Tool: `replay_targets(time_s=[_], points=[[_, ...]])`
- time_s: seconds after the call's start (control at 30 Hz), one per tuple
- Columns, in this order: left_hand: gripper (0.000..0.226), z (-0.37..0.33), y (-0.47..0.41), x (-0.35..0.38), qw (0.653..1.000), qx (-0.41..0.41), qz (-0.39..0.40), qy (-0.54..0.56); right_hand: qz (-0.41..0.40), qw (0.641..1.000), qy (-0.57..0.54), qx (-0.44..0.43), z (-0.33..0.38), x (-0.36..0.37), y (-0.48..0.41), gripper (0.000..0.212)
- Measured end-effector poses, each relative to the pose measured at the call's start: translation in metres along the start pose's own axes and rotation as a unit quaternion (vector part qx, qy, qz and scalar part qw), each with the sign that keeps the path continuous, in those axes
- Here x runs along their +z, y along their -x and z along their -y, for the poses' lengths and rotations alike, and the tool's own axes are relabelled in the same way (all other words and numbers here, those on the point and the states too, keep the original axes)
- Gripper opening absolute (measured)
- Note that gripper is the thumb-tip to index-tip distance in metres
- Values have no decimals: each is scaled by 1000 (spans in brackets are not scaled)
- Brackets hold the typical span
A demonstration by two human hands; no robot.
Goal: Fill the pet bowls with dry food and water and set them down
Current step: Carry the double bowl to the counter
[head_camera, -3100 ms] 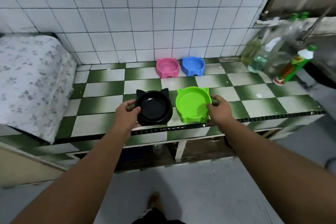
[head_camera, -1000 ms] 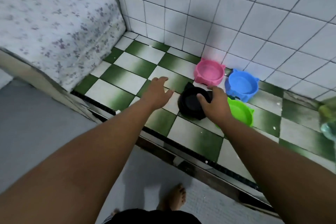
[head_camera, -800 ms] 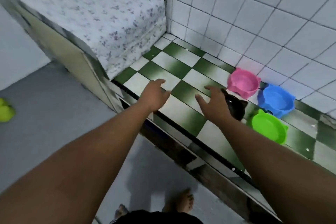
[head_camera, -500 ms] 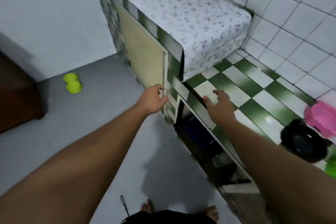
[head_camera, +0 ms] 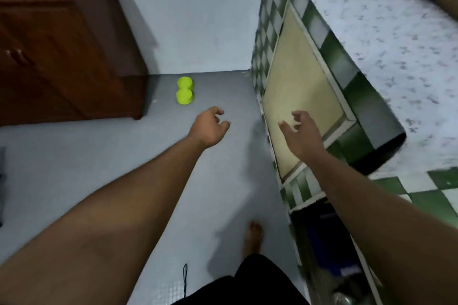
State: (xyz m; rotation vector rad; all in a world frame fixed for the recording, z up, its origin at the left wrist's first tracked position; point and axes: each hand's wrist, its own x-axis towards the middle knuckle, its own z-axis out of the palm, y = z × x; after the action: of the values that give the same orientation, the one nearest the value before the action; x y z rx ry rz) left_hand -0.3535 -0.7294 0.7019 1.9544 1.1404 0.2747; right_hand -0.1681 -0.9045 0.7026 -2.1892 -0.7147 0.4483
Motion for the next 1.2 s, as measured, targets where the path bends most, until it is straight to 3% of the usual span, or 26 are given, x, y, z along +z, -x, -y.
replay_targets(time_s=[0.43, 0.93, 1.2], points=[[38, 5, -199, -67, 981, -102, -151, 70, 118, 990, 19, -74, 97, 85, -262, 56], [36, 134, -480, -132, 962, -207, -155, 92, 198, 979, 9, -46, 193, 324, -520, 51], [34, 187, -604, -120, 932, -291, -170, 135, 241, 969, 36, -50, 192, 433, -645, 45]])
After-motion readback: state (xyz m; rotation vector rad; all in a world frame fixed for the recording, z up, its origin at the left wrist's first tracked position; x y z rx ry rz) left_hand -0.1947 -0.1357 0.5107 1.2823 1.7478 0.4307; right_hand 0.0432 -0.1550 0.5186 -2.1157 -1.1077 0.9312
